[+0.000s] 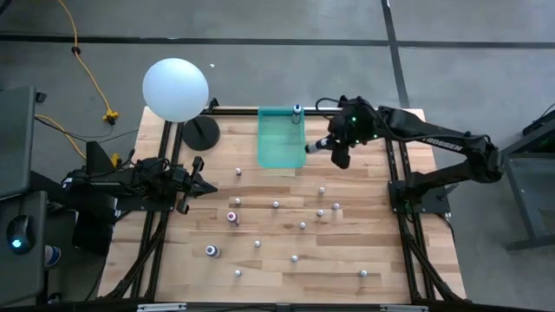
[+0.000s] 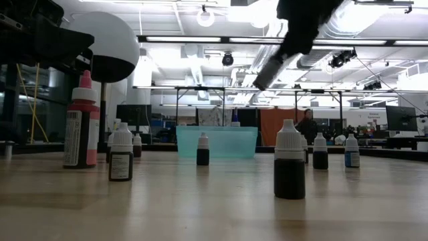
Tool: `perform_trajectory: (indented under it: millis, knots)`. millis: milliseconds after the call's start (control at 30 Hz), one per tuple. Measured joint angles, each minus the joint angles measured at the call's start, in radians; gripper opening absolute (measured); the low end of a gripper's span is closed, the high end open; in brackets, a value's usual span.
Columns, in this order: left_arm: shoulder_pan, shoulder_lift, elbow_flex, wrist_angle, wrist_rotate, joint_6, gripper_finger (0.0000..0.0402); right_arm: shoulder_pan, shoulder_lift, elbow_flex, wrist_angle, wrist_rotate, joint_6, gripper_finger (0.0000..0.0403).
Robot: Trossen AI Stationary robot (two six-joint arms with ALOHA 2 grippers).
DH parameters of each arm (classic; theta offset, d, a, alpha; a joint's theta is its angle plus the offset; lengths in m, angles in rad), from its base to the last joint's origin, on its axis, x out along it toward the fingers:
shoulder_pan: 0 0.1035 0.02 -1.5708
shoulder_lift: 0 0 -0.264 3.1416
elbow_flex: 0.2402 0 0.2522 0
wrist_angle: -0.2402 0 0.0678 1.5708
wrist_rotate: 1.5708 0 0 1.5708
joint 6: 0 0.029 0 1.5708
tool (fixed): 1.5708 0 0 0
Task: Pick & Place food coloring
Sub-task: Put the large black food coloring bottle into the light blue bin
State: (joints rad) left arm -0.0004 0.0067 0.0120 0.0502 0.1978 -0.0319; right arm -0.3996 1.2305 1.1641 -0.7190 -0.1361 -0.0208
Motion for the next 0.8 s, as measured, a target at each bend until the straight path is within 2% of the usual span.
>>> perform_trajectory:
  millis: [200,267,400,633,800]
  knots:
    - [0.000,0.000,0.000,0.000,0.000,0.000,0.0001,-0.015,0.055,0.133,0.020,0.018,0.249,0.0112]
    - [0.000,0.000,0.000,0.000,0.000,0.000,0.0001,-0.020,0.097,0.200,0.020,0.021,0.284,0.0112]
    - [0.000,0.000,0.000,0.000,0.000,0.000,0.0001,-0.021,0.213,0.383,-0.026,0.048,0.287,0.0112]
    - [0.000,0.000,0.000,0.000,0.000,0.000,0.0001,-0.062,0.476,0.782,-0.265,0.145,0.222,0.0112]
    - [0.000,0.000,0.000,0.000,0.000,0.000,0.0001,-0.094,0.617,0.922,-0.304,0.190,0.219,0.0112]
